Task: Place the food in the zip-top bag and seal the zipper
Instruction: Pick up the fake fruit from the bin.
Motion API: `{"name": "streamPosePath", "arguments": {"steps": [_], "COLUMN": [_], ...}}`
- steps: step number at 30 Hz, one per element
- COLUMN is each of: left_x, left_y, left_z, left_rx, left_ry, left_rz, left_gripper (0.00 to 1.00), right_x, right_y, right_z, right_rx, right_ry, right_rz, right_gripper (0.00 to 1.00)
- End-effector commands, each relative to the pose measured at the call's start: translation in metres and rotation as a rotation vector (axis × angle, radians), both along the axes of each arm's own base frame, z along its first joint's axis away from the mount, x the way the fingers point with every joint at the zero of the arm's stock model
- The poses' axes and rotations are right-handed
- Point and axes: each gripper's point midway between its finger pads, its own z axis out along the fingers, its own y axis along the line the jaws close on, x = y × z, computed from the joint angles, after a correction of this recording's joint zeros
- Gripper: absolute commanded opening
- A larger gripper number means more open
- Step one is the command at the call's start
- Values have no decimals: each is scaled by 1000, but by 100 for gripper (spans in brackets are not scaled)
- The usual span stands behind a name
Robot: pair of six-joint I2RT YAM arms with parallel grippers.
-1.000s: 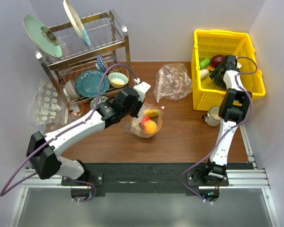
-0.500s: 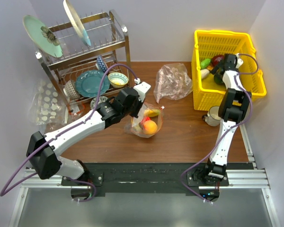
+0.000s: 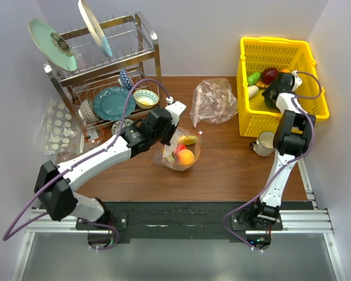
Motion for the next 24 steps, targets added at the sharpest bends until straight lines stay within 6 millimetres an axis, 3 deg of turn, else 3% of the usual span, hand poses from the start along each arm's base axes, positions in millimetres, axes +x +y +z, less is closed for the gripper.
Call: {"name": "streamPosePath", "arguments": {"steps": [1, 4, 5, 6, 8, 14, 18, 21, 22, 24], "left_x": [4, 2, 1, 1, 0, -1, -1, 0, 0, -1], "left_y": [-1, -1, -1, -1, -2, -2, 0, 2, 2, 1], "left_z": [16, 19, 19, 20, 22, 24, 29, 30, 31, 33], "left_rx": [-39, -48, -52, -56, -64, -72, -76, -75, -77, -82], "left_ry": [-44, -49, -47, -48, -49, -50, -64, -69, -71, -73], "left_rz": [-8, -9, -12, -13, -17, -19, -9, -1, -3, -5], "left_gripper": [0, 0, 0, 0, 0, 0, 0, 0, 0, 0], "right_x": [-2, -16, -22, -29, -37, -73, -109, -128, -139, -154], "right_y": [9, 21, 25, 29, 37, 51, 65, 86, 94, 119], "right_z": [94, 101, 122, 117, 141, 174, 225, 244, 260, 265], "right_rx": [-22, 0, -1, 4, 4, 0, -23, 4, 3, 27], "right_ry": [-234, -246, -283, -270, -312, -336, -415, -437, -468, -458], "right_rz": [9, 29, 37, 45, 71, 116, 152, 228, 250, 321], "right_gripper": [55, 57, 57, 57, 57, 58, 58, 58, 58, 58]}}
